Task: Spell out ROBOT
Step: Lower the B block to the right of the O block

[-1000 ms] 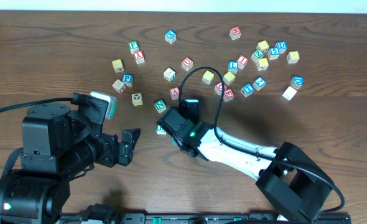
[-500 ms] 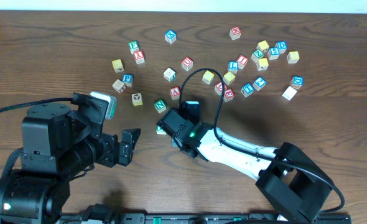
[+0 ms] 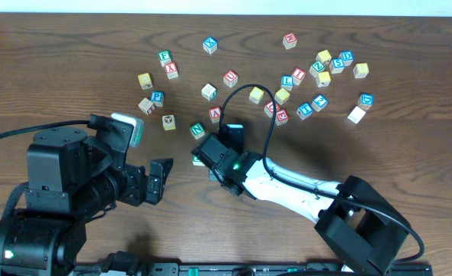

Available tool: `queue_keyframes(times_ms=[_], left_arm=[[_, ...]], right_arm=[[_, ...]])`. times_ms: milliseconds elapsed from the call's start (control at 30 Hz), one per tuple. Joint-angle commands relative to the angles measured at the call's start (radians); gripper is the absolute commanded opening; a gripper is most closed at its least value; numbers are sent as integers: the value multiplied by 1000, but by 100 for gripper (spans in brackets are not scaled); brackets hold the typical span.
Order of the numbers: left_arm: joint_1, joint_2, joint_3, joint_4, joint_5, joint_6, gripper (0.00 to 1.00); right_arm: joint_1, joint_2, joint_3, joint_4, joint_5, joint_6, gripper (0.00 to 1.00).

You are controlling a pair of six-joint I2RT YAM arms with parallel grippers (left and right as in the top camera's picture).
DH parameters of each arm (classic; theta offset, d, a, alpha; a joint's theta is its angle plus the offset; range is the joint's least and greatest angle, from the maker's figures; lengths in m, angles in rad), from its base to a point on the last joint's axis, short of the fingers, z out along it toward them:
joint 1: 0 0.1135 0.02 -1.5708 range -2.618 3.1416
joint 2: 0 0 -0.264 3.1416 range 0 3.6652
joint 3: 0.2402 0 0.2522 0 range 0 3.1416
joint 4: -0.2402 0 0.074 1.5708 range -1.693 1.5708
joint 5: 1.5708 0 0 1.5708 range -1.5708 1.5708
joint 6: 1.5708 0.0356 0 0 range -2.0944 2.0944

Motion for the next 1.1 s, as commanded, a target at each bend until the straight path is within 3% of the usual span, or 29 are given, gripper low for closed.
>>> queue_keyframes(times_ms=[0,1067], left_arm=[[6,-2,3,-3,12,6,98],[6,-2,3,-3,12,6,98]], right_arm=[[11,15,-4,9,10,15,1],[12,20,-4,34,1,0,1]])
